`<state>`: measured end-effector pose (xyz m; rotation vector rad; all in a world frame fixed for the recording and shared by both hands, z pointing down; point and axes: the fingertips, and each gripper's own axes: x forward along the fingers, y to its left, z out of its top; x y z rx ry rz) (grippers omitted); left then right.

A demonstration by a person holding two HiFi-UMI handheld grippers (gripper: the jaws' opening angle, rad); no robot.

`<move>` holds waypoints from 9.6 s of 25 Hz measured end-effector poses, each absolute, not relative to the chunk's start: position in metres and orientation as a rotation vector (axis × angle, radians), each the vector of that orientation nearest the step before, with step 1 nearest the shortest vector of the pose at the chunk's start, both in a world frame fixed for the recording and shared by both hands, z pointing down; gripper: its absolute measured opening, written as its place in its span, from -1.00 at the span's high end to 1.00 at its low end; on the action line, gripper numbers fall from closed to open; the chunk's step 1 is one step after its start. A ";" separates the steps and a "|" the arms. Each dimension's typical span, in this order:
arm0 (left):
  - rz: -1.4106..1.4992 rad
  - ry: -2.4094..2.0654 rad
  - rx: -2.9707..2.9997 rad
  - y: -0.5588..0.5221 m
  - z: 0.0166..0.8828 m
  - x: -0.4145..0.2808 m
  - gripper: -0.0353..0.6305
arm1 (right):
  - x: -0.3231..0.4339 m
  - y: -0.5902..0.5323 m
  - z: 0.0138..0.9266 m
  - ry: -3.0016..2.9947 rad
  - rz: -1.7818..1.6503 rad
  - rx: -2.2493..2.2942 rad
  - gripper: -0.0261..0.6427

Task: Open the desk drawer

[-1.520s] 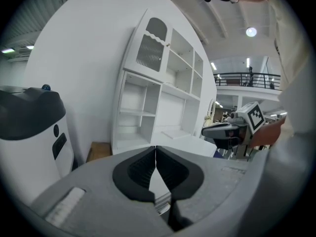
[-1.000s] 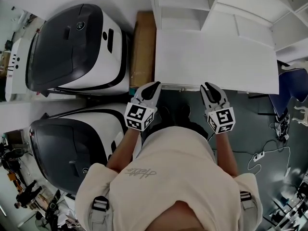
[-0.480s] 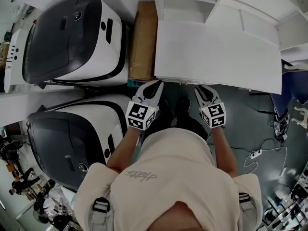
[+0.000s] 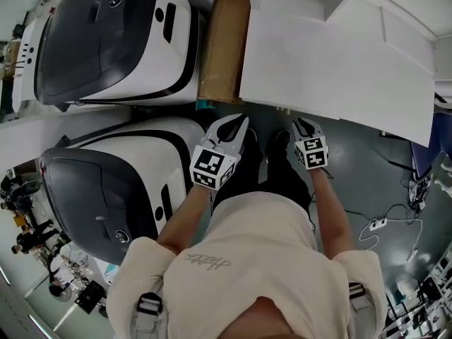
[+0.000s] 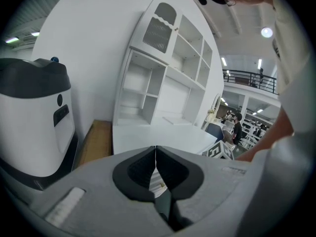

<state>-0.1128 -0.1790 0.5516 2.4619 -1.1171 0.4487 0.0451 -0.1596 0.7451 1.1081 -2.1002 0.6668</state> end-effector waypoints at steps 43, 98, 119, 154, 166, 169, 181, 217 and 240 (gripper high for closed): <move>0.549 -1.091 2.347 -0.195 0.605 -0.134 0.85 | 0.033 -0.188 0.901 -1.770 1.125 1.247 0.71; 0.535 -1.155 2.345 -0.058 0.586 -0.100 0.85 | 0.016 -0.061 0.898 -1.820 1.083 1.093 0.70; 0.560 -1.091 2.359 -0.012 0.589 -0.133 0.85 | 0.006 -0.013 0.902 -1.774 1.086 1.139 0.70; 0.542 -0.970 2.454 0.031 0.579 -0.152 0.85 | 0.005 0.043 0.877 -1.704 1.034 1.228 0.71; 0.505 -0.886 2.567 0.048 0.554 -0.134 0.85 | 0.028 0.062 0.748 -1.938 0.927 1.398 0.71; 0.493 -0.903 2.574 0.045 0.548 -0.124 0.85 | 0.046 0.062 0.705 -2.013 0.846 1.438 0.71; 0.417 -0.987 2.638 0.018 0.493 -0.081 0.85 | 0.111 0.050 0.569 -2.235 0.635 1.667 0.91; 0.007 -1.305 2.924 -0.018 0.259 -0.091 0.85 | 0.102 0.015 0.249 -2.738 -0.156 1.723 0.92; 0.071 -1.307 2.803 -0.038 0.313 -0.112 0.85 | 0.083 0.015 0.261 -2.715 -0.109 1.683 0.92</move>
